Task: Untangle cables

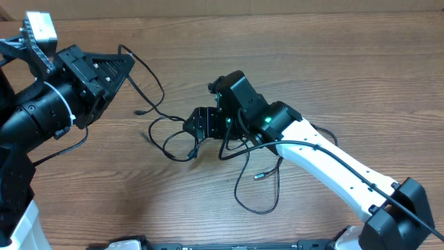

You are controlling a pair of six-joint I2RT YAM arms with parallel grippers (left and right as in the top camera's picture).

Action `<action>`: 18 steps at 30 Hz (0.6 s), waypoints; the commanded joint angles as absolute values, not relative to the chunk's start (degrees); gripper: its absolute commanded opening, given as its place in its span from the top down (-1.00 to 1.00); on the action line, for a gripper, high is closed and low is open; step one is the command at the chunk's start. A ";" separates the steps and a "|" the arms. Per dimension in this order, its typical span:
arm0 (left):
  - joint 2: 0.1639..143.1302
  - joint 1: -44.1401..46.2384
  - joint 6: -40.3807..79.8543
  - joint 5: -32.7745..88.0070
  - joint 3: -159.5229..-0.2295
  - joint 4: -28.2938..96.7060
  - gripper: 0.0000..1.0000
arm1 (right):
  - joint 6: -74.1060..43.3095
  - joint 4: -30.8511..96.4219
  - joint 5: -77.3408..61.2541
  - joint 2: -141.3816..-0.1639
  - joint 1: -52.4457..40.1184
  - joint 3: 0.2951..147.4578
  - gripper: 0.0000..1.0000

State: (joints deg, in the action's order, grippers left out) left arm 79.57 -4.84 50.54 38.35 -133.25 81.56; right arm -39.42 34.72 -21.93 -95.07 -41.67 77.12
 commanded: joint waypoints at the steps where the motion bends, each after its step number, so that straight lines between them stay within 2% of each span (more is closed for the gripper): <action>1: 79.33 -4.47 51.51 40.88 -134.54 81.17 0.92 | -38.89 32.73 -20.53 -95.29 -41.63 77.21 -0.45; 5: 79.37 -4.47 50.96 39.22 -134.52 82.54 0.92 | -38.94 32.32 -20.67 -95.29 -41.60 77.21 -0.46; 9: 79.40 -4.47 51.94 27.00 -134.45 89.41 0.92 | -38.85 31.20 -29.61 -95.15 -41.50 77.32 -0.50; 15: 79.40 -4.47 50.52 17.54 -134.41 92.29 0.92 | -35.48 28.67 -41.10 -92.58 -40.69 77.34 -0.53; 18: 79.40 -4.47 48.64 17.87 -134.41 93.19 0.92 | -35.48 27.07 -41.01 -91.26 -40.69 77.36 -0.54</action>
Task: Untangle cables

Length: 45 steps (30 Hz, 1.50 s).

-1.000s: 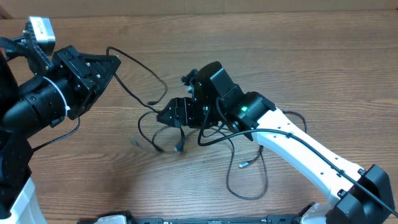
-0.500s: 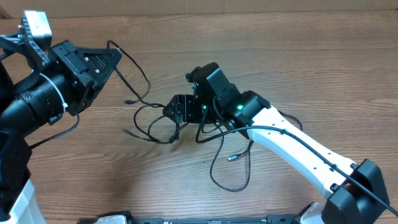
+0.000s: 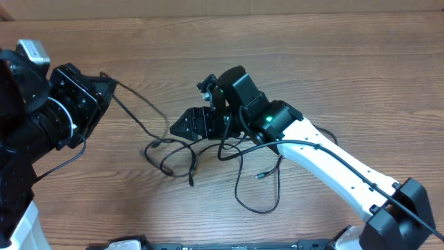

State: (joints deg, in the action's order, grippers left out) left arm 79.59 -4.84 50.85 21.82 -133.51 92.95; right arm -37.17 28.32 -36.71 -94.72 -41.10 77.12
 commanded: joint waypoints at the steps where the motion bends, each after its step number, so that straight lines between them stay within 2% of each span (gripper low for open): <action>1: 79.40 -4.47 48.01 18.98 -134.41 93.21 0.92 | -35.48 26.22 -40.69 -91.22 -40.69 77.36 -0.54; 6: 79.40 -4.47 44.82 30.79 -134.41 92.18 0.91 | -35.44 25.17 -40.58 -91.37 -41.15 77.30 -0.54; 11: 79.40 -4.47 43.18 32.93 -134.41 92.03 0.92 | -29.89 26.13 -40.10 -91.42 -42.81 77.30 -0.55; 17: 79.64 -4.47 30.00 41.06 -134.41 92.51 0.92 | -18.65 28.36 -38.37 -91.42 -43.70 77.30 -0.65; 22: 80.53 -4.47 24.84 50.13 -134.41 93.03 0.92 | -17.43 28.38 -33.91 -91.53 -43.79 77.30 -0.71; 32: 82.78 -4.47 24.36 50.68 -134.39 96.66 0.92 | -14.90 28.58 -27.00 -91.53 -43.77 77.30 -0.72; 37: 83.22 -4.47 24.38 50.68 -134.39 96.66 0.92 | -13.21 28.75 -32.29 -91.64 -44.34 77.30 -0.72; 41: 84.38 -4.47 24.18 50.57 -134.39 96.64 0.92 | -7.09 30.50 -37.39 -91.64 -44.73 77.30 -0.78; 45: 86.02 -4.47 26.35 46.30 -134.39 96.77 0.91 | -7.22 31.79 -37.10 -91.64 -44.73 77.30 -0.88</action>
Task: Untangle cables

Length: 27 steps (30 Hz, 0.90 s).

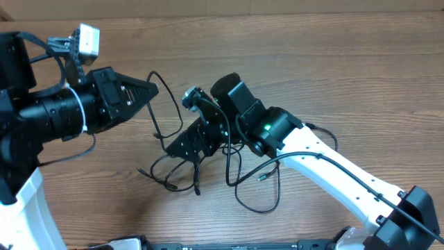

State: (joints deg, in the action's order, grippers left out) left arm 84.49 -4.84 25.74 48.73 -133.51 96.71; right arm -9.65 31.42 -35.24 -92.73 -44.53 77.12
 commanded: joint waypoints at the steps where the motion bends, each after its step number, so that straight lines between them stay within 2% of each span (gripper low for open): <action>1: 86.56 -4.47 27.64 44.21 -134.37 96.79 0.91 | -7.64 32.51 -37.21 -91.64 -44.73 77.30 -0.89; 15: 90.87 -4.47 29.89 42.68 -134.37 96.77 0.92 | -8.47 36.99 -34.24 -91.68 -48.29 77.25 -0.90; 20: 90.98 -4.47 39.86 35.22 -134.37 96.79 0.91 | -23.51 33.98 -27.77 -91.68 -48.38 77.25 -0.90; 27: 91.02 -4.47 52.95 34.54 -134.37 96.75 0.92 | -46.00 32.47 -19.44 -91.68 -49.98 77.25 -0.87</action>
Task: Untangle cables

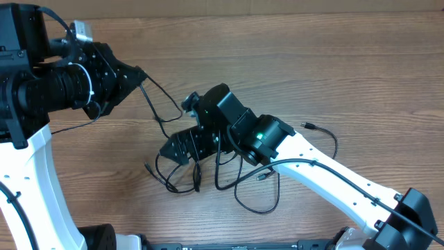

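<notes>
Thin black cables point(244, 182) lie tangled at the table's middle, with loops reaching toward the front. One strand point(157, 103) runs taut from the tangle up to my left gripper point(139, 75) at the upper left, which is shut on it. Lower down at the tangle's left side, my right gripper point(173, 148) is closed on the cables. Loose plug ends show at the right point(307, 126), at the middle point(261, 176) and at the left point(148, 167). The right arm's body hides part of the knot.
The wooden table point(361, 62) stretches away to the back and right. My white right arm point(326, 173) slants across the front right. The left arm's white link point(38, 187) stands along the left edge.
My left gripper has moved up and to the left with its strand, which now runs straighter. The right gripper stays low at the tangle's left, and the loops beneath it have shifted slightly.
At first my left gripper held a strand at the upper left while the right gripper sat on the tangle's centre. Then the left drew back left and the right edged left. Later both stood closer together, the right lower; now the left has withdrawn again.
</notes>
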You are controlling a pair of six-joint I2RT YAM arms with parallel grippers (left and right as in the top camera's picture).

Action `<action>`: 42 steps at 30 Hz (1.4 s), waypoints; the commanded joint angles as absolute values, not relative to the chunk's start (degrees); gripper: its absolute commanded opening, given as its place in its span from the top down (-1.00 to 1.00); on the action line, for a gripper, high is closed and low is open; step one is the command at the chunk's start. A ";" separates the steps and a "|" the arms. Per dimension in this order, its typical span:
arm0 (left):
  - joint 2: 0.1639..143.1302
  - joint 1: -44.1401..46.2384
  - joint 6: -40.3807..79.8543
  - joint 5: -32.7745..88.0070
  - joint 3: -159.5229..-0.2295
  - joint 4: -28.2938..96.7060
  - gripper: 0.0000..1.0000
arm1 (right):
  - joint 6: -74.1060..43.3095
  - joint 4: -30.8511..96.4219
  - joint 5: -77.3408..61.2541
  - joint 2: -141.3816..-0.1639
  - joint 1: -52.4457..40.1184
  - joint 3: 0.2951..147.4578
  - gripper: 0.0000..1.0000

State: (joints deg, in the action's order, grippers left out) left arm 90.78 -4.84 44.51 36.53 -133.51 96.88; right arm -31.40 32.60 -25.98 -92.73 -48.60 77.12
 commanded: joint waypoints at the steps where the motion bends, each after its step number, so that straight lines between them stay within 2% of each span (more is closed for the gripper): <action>1: 91.02 -4.47 54.17 33.80 -134.37 96.75 0.91 | -49.06 32.77 -17.61 -91.68 -50.63 77.25 -0.87; 5: 91.02 -4.47 59.83 30.35 -134.37 96.79 0.91 | -63.48 33.76 -8.21 -91.68 -55.75 77.23 -0.87; 16: 91.00 -4.47 63.07 29.69 -134.37 96.79 0.91 | -83.64 33.71 18.76 -94.61 -66.11 77.23 -0.89; 21: 91.00 -4.47 63.00 29.69 -134.37 96.79 0.91 | -88.31 30.30 19.29 -99.39 -65.93 77.23 -0.89; 24: 91.00 -4.47 62.98 29.67 -134.37 96.79 0.92 | -88.31 27.42 19.27 -102.37 -65.93 77.23 -0.80; 29: 91.00 -4.47 62.81 29.56 -134.37 96.79 0.91 | -88.29 25.36 19.51 -104.53 -65.93 77.23 -0.47; 32: 91.00 -4.47 62.83 29.56 -134.37 96.79 0.92 | -88.25 25.36 19.81 -104.90 -65.93 77.23 -0.08; 36: 91.00 -4.47 62.78 28.88 -134.37 96.79 0.92 | -88.05 27.83 20.56 -104.92 -65.82 77.23 0.77; 37: 91.00 -4.47 62.78 28.27 -134.37 96.79 0.91 | -88.05 28.69 20.53 -104.92 -65.82 77.23 0.90; 42: 91.00 -4.47 61.19 21.80 -134.37 96.79 0.91 | -88.05 35.62 20.60 -104.38 -65.82 77.32 0.92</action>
